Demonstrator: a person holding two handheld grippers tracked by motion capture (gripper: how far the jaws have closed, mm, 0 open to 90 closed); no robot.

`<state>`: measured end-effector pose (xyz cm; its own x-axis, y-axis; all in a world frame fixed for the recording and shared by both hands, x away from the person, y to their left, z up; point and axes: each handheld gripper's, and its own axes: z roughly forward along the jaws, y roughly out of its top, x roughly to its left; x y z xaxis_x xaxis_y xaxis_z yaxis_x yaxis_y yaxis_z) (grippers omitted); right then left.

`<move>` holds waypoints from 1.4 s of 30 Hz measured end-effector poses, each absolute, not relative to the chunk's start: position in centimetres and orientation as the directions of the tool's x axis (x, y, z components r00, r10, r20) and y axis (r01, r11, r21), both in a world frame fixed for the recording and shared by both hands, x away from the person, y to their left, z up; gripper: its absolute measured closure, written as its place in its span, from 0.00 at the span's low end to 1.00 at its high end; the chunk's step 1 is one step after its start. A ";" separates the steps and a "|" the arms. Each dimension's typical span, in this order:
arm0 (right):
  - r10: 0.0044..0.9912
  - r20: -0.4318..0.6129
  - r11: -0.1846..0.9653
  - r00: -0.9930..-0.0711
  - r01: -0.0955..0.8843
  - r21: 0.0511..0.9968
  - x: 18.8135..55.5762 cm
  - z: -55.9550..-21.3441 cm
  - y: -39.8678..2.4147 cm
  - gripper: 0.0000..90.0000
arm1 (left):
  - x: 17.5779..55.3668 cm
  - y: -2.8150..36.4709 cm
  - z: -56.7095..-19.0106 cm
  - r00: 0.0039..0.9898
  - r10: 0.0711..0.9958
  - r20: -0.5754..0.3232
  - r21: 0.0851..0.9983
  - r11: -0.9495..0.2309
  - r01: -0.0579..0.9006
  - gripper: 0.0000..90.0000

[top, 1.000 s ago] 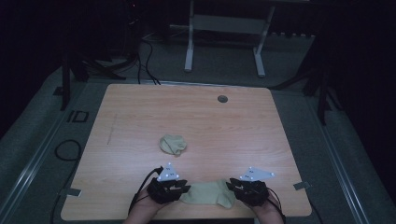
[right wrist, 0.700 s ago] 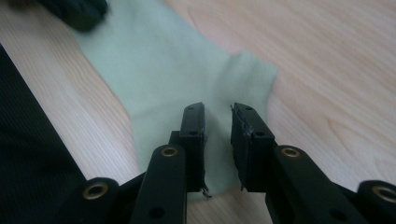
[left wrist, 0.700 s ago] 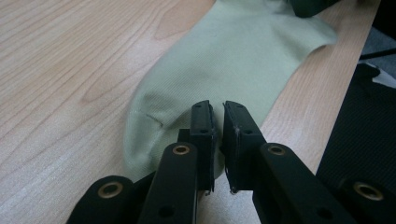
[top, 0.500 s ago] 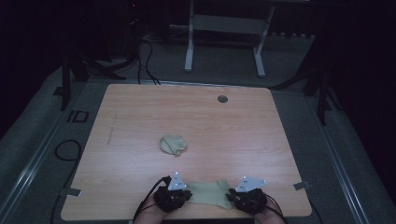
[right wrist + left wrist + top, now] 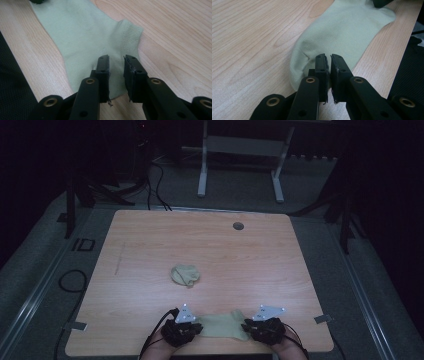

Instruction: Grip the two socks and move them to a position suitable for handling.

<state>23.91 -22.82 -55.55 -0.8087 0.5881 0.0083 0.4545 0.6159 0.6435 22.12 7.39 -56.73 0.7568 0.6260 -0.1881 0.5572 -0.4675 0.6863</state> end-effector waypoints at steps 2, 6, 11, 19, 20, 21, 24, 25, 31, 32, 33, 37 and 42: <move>0.582 -0.004 0.626 -0.813 0.445 0.640 23.8 -55.5 -22.7 0.80 | 22.1 7.4 -56.8 0.751 0.629 -0.199 0.688 -0.456 0.565 0.93; 0.576 -0.017 0.642 -0.817 0.440 0.628 23.9 -55.2 -22.5 0.79 | 21.9 7.5 -56.6 0.759 0.616 -0.209 0.697 -0.451 0.557 0.92; 0.559 -0.032 0.650 -0.829 0.414 0.637 23.9 -54.1 -22.0 0.73 | 21.4 8.3 -55.9 0.762 0.606 -0.230 0.739 -0.401 0.542 0.78; 0.557 -0.028 0.624 -0.830 0.396 0.673 25.4 -52.1 -21.1 0.60 | 20.7 10.2 -55.6 0.756 0.631 -0.174 0.775 -0.386 0.501 0.64; 0.559 -0.029 0.622 -0.828 0.396 0.676 25.7 -51.9 -20.9 0.59 | 20.6 10.4 -55.7 0.754 0.635 -0.167 0.775 -0.388 0.499 0.61; 0.565 -0.022 0.612 -0.825 0.402 0.682 26.1 -51.7 -20.8 0.57 | 20.6 10.7 -55.7 0.753 0.638 -0.164 0.775 -0.389 0.498 0.61; 0.578 -0.005 0.582 -0.816 0.408 0.703 27.6 -51.0 -20.3 0.55 | 20.5 11.6 -56.0 0.744 0.649 -0.160 0.780 -0.379 0.498 0.61; 0.585 -0.003 0.574 -0.811 0.412 0.708 28.0 -50.8 -20.0 0.55 | 20.5 11.9 -56.0 0.743 0.649 -0.163 0.783 -0.373 0.498 0.61; 0.589 0.011 0.548 -0.808 0.409 0.730 30.1 -50.1 -18.0 0.52 | 20.5 13.0 -56.4 0.734 0.662 -0.151 0.786 -0.371 0.495 0.61; 0.588 0.007 0.551 -0.809 0.407 0.729 30.4 -50.1 -17.5 0.52 | 20.5 13.2 -56.5 0.732 0.664 -0.150 0.788 -0.368 0.495 0.60; 0.587 0.005 0.551 -0.809 0.404 0.730 30.7 -50.0 -17.0 0.52 | 20.5 13.3 -56.4 0.729 0.668 -0.147 0.788 -0.366 0.495 0.60; 0.578 0.010 0.550 -0.816 0.398 0.734 32.0 -49.9 -14.6 0.51 | 20.6 13.4 -56.5 0.724 0.675 -0.145 0.791 -0.360 0.495 0.60; 0.562 -0.017 0.582 -0.827 0.381 0.718 33.6 -50.2 -11.0 0.51 | 20.6 13.5 -56.8 0.720 0.678 -0.144 0.787 -0.363 0.499 0.60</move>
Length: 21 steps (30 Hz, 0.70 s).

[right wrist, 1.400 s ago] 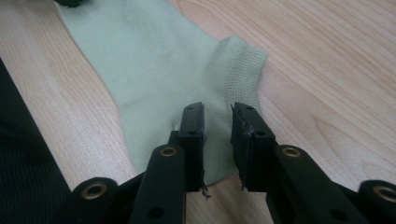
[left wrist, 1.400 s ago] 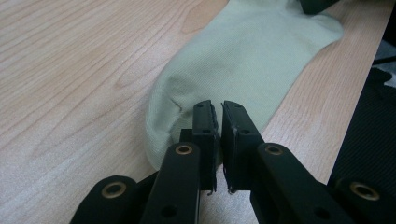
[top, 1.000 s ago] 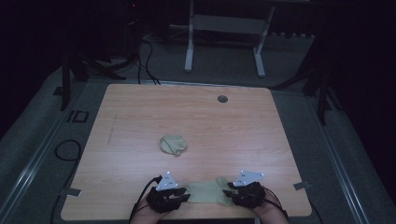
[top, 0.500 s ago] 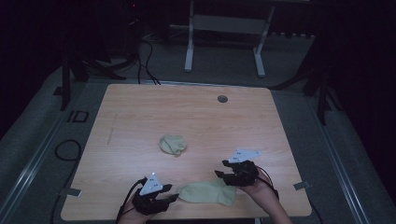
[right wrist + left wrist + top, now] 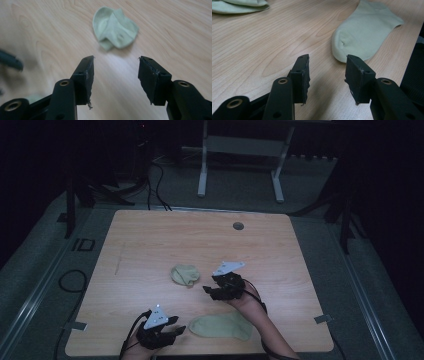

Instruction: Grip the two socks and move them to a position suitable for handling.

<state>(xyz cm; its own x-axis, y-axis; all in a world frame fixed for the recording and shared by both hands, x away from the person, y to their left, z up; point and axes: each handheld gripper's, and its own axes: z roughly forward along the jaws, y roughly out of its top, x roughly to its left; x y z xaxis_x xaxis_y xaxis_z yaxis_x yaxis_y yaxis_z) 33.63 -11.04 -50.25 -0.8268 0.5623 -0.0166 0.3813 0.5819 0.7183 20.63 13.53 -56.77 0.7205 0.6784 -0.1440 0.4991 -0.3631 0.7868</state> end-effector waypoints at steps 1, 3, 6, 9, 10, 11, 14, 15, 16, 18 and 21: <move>0.558 -0.010 0.584 -0.830 0.385 0.714 34.0 -50.3 -10.4 0.51 | 20.6 13.6 -56.8 0.720 0.679 -0.146 0.789 -0.359 0.499 0.60; 0.558 -0.013 0.588 -0.829 0.385 0.711 34.5 -50.5 -9.1 0.51 | 20.6 13.6 -56.8 0.720 0.679 -0.145 0.792 -0.356 0.496 0.60; 0.557 -0.016 0.598 -0.830 0.388 0.701 35.4 -50.7 -7.2 0.50 | 20.6 13.5 -56.8 0.724 0.676 -0.140 0.796 -0.357 0.488 0.56; 0.558 -0.012 0.607 -0.830 0.397 0.689 36.4 -50.9 -5.4 0.49 | 20.6 13.5 -56.9 0.716 0.683 -0.144 0.797 -0.349 0.493 0.48; 0.563 -0.008 0.607 -0.827 0.407 0.683 36.8 -51.0 -4.9 0.49 | 20.6 13.4 -57.0 0.714 0.686 -0.141 0.796 -0.350 0.493 0.47; 0.565 -0.008 0.609 -0.825 0.411 0.679 37.1 -51.2 -4.4 0.48 | 20.6 13.4 -56.9 0.711 0.689 -0.143 0.796 -0.348 0.496 0.43; 0.574 -0.030 0.626 -0.818 0.414 0.661 38.1 -51.7 -3.0 0.46 | 20.5 13.4 -56.8 0.705 0.696 -0.138 0.798 -0.343 0.495 0.37; 0.576 -0.038 0.633 -0.817 0.417 0.652 38.4 -51.8 -2.6 0.45 | 20.5 13.4 -56.8 0.700 0.701 -0.139 0.799 -0.339 0.497 0.33; 0.573 -0.047 0.641 -0.818 0.411 0.648 38.6 -52.0 -2.4 0.45 | 20.5 13.4 -56.8 0.695 0.706 -0.135 0.800 -0.337 0.497 0.31; 0.588 -0.044 0.637 -0.807 0.429 0.640 39.1 -52.3 -2.0 0.45 | 20.6 13.5 -56.8 0.686 0.714 -0.141 0.798 -0.328 0.505 0.28; 0.604 -0.020 0.626 -0.796 0.459 0.630 39.8 -52.6 -1.6 0.45 | 20.7 13.5 -57.0 0.678 0.720 -0.146 0.794 -0.324 0.515 0.19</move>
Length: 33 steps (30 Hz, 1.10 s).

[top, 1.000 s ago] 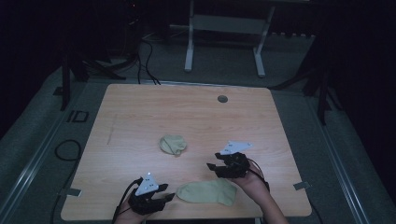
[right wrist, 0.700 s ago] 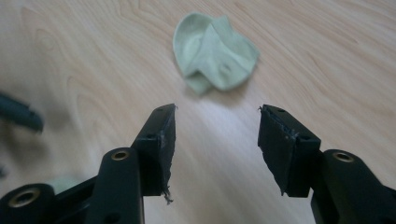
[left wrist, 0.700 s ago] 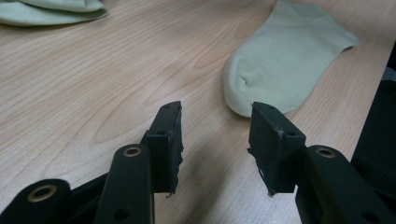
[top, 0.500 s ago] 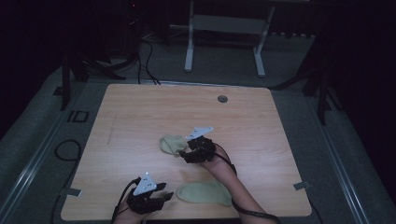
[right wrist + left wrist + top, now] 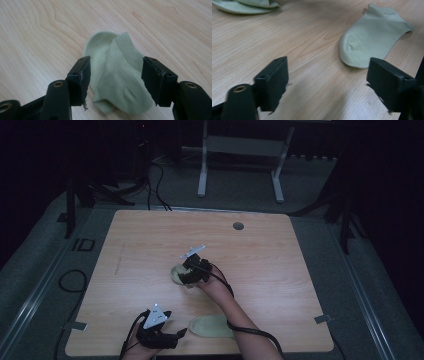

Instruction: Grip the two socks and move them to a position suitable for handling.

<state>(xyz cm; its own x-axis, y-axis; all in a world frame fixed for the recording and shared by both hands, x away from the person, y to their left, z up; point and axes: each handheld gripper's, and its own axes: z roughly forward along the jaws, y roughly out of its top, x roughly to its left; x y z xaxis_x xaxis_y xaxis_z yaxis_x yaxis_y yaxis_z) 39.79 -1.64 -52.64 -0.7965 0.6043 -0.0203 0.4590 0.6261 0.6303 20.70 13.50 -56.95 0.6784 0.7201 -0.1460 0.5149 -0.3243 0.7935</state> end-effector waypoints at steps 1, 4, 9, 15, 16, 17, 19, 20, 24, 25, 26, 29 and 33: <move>0.612 -0.021 0.625 -0.791 0.468 0.625 40.0 -52.8 -1.5 0.45 | 20.7 13.5 -56.9 0.684 0.714 -0.149 0.796 -0.323 0.511 0.17; 0.625 -0.017 0.622 -0.781 0.485 0.614 40.4 -53.3 -1.1 0.43 | 20.7 13.6 -56.8 0.684 0.714 -0.151 0.800 -0.317 0.509 0.12; 0.638 -0.052 0.637 -0.769 0.489 0.596 40.7 -54.4 0.1 0.41 | 20.6 13.8 -56.6 0.671 0.727 -0.147 0.812 -0.298 0.502 0.10; 0.655 -0.110 0.645 -0.748 0.477 0.596 40.3 -55.3 1.4 0.44 | 20.7 14.3 -56.6 0.653 0.739 -0.167 0.811 -0.274 0.517 0.10; 0.660 -0.110 0.639 -0.743 0.479 0.601 40.2 -55.3 1.4 0.49 | 20.8 14.4 -56.6 0.650 0.741 -0.167 0.809 -0.274 0.520 0.10; 0.661 -0.108 0.634 -0.742 0.477 0.609 40.1 -55.4 1.4 0.54 | 20.8 14.4 -56.6 0.651 0.740 -0.168 0.809 -0.274 0.521 0.10; 0.659 -0.113 0.633 -0.744 0.467 0.617 39.8 -55.4 1.5 0.66 | 20.8 14.4 -56.6 0.647 0.744 -0.167 0.811 -0.270 0.519 0.10; 0.655 -0.121 0.638 -0.746 0.461 0.617 39.7 -55.4 1.6 0.74 | 20.8 14.4 -56.6 0.648 0.742 -0.169 0.811 -0.269 0.520 0.10; 0.639 -0.162 0.670 -0.752 0.440 0.598 39.4 -55.3 1.9 0.89 | 20.7 14.3 -56.5 0.649 0.742 -0.167 0.810 -0.272 0.519 0.10; 0.639 -0.162 0.670 -0.752 0.440 0.598 39.4 -55.3 1.9 0.89 | 20.7 14.3 -56.5 0.649 0.742 -0.167 0.810 -0.272 0.519 0.10; 0.638 -0.156 0.672 -0.754 0.447 0.591 39.5 -55.1 1.8 0.90 | 20.7 14.3 -56.5 0.649 0.743 -0.164 0.811 -0.274 0.518 0.10; 0.623 -0.156 0.684 -0.767 0.437 0.584 39.1 -54.2 1.3 0.91 | 20.8 14.4 -56.5 0.647 0.744 -0.166 0.810 -0.271 0.520 0.11; 0.627 -0.141 0.669 -0.766 0.437 0.602 38.8 -52.8 -0.3 0.91 | 20.9 14.5 -56.6 0.644 0.744 -0.178 0.807 -0.264 0.528 0.11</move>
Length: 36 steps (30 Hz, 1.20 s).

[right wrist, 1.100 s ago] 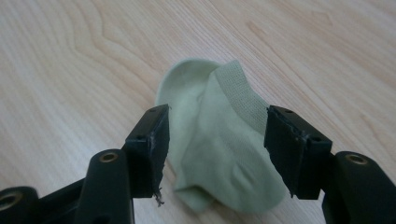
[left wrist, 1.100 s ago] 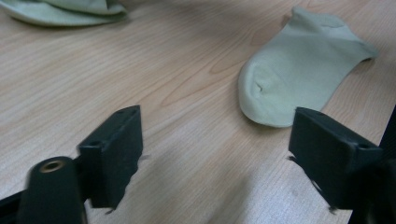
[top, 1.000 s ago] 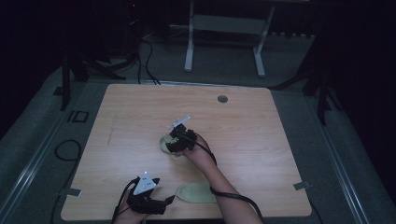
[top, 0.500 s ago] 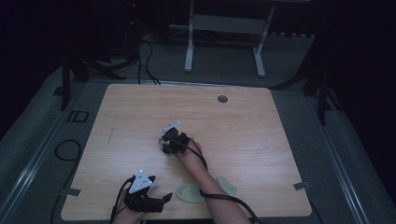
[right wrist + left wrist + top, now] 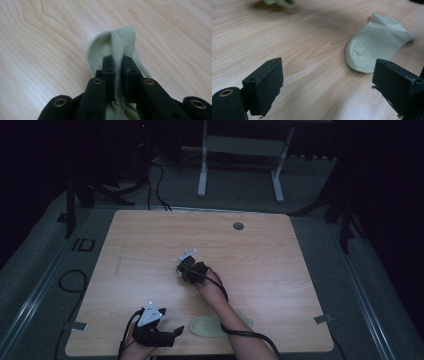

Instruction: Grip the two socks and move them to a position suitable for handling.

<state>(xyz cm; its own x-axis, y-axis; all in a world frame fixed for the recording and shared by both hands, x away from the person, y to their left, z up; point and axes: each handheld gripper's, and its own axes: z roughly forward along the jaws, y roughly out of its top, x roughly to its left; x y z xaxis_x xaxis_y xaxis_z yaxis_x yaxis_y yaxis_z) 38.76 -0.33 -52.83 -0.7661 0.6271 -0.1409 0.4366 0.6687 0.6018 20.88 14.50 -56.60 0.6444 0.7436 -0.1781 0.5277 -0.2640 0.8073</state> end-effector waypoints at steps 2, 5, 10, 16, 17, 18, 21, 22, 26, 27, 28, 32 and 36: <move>0.629 -0.132 0.663 -0.766 0.440 0.606 38.6 -52.5 -1.2 0.91 | 20.9 14.5 -56.6 0.643 0.744 -0.180 0.806 -0.263 0.530 0.11; 0.623 -0.155 0.679 -0.766 0.433 0.593 38.1 -52.3 -2.3 0.91 | 20.8 14.4 -56.6 0.646 0.742 -0.180 0.803 -0.269 0.533 0.12; 0.624 -0.163 0.669 -0.765 0.414 0.618 36.7 -50.9 -4.8 0.91 | 20.8 14.2 -56.5 0.651 0.736 -0.183 0.801 -0.273 0.533 0.13; 0.635 -0.182 0.652 -0.751 0.394 0.647 34.6 -49.4 -8.3 0.91 | 20.8 13.8 -56.5 0.659 0.730 -0.183 0.794 -0.285 0.537 0.13; 0.638 -0.186 0.652 -0.747 0.395 0.647 34.3 -49.5 -8.8 0.91 | 20.8 13.8 -56.5 0.658 0.730 -0.184 0.795 -0.283 0.537 0.13; 0.641 -0.187 0.648 -0.744 0.395 0.651 34.1 -49.5 -9.3 0.91 | 20.8 13.8 -56.5 0.659 0.730 -0.183 0.794 -0.285 0.537 0.13; 0.647 -0.177 0.641 -0.742 0.403 0.653 33.4 -50.0 -10.5 0.91 | 20.7 13.6 -56.4 0.661 0.727 -0.184 0.797 -0.283 0.534 0.13; 0.651 -0.182 0.643 -0.737 0.408 0.648 33.1 -50.2 -10.8 0.91 | 20.7 13.6 -56.4 0.665 0.725 -0.181 0.798 -0.287 0.530 0.14; 0.657 -0.187 0.645 -0.731 0.416 0.640 32.5 -51.0 -11.8 0.91 | 20.7 13.4 -56.3 0.667 0.724 -0.178 0.801 -0.287 0.525 0.14; 0.658 -0.180 0.646 -0.731 0.424 0.635 32.4 -51.2 -12.0 0.91 | 20.7 13.4 -56.3 0.665 0.726 -0.176 0.802 -0.286 0.525 0.14; 0.658 -0.180 0.646 -0.731 0.424 0.635 32.4 -51.2 -12.0 0.91 | 20.7 13.4 -56.3 0.665 0.726 -0.176 0.802 -0.286 0.525 0.14; 0.661 -0.158 0.644 -0.734 0.446 0.622 32.0 -52.6 -12.6 0.91 | 20.7 13.4 -56.3 0.662 0.728 -0.176 0.801 -0.286 0.526 0.14; 0.667 -0.159 0.652 -0.728 0.466 0.598 31.9 -53.7 -12.8 0.90 | 20.8 13.3 -56.3 0.663 0.727 -0.179 0.799 -0.286 0.529 0.14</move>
<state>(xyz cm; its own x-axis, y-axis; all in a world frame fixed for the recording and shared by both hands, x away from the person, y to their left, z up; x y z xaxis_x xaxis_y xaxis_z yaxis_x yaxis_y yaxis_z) 31.85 -12.82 -53.73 -0.7282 0.6668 -0.1585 0.4665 0.6516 0.5982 20.79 13.34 -56.34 0.6630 0.7270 -0.1786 0.5289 -0.2860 0.7991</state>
